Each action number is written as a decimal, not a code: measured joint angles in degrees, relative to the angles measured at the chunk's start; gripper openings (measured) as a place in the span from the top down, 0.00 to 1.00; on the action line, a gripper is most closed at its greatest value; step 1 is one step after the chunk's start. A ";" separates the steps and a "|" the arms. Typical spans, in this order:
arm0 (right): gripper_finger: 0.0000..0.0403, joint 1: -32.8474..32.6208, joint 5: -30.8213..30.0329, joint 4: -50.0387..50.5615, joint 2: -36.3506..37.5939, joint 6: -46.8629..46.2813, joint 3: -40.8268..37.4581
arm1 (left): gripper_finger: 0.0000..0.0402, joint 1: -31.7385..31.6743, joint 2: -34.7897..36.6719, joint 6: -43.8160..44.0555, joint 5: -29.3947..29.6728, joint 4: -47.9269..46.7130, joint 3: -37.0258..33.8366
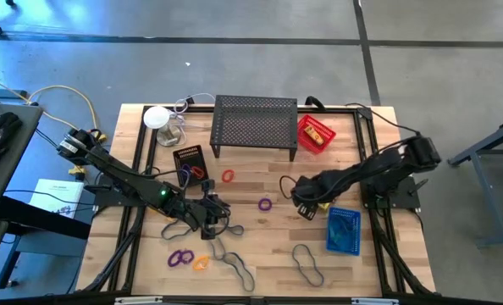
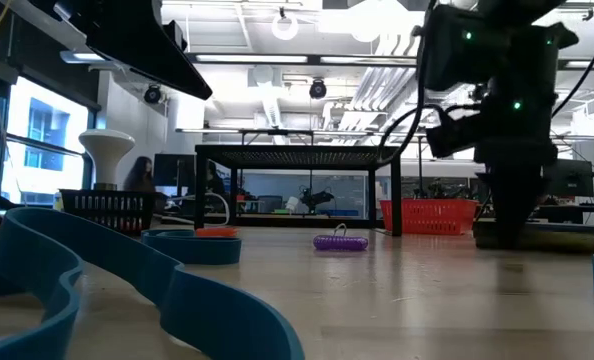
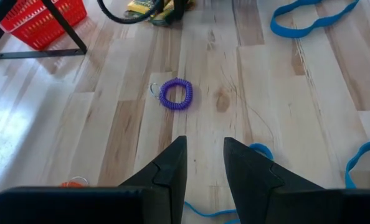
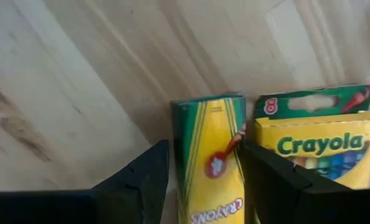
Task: Pick & Place Office Desk Supplies
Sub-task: Put the big crayon box into the red basket, then put the blue rubber band into the blue basket
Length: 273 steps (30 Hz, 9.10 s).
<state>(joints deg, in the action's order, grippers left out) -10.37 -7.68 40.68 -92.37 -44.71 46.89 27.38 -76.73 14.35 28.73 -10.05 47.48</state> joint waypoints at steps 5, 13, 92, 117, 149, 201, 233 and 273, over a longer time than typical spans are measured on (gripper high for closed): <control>0.55 0.42 1.93 -1.06 -1.56 0.07 0.18 | 0.75 -0.38 -0.02 -0.66 0.00 0.04 0.00; 0.63 0.83 3.06 -1.14 -1.65 2.10 0.16 | 0.75 -1.14 -0.02 -0.57 0.00 0.03 0.00; 0.38 26.62 -27.16 15.52 11.23 15.34 25.13 | 0.75 2.66 -0.02 3.40 -0.84 -5.42 0.02; 0.38 -26.19 -35.48 -20.21 4.45 8.35 25.16 | 0.75 9.40 0.00 3.17 5.15 -9.02 -6.05; 0.38 -32.16 -38.63 -25.13 -6.13 3.75 25.16 | 0.75 -6.91 -12.29 3.81 -4.74 -1.20 -6.03; 0.44 -21.22 -31.00 -26.10 -6.44 14.58 25.16 | 1.00 2.97 -14.40 -27.27 15.09 17.29 15.50; 0.99 -19.62 -22.52 -30.17 -6.41 22.16 25.16 | 0.74 3.65 -15.21 -25.36 11.37 14.39 15.50; 0.99 -45.93 -9.34 42.79 -2.82 -82.82 25.16 | 0.55 3.30 -15.37 -5.35 4.28 -6.90 15.45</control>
<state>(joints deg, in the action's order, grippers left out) -56.30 -17.02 83.47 -95.19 -127.52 72.05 30.68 -92.09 9.00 33.01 -16.95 62.94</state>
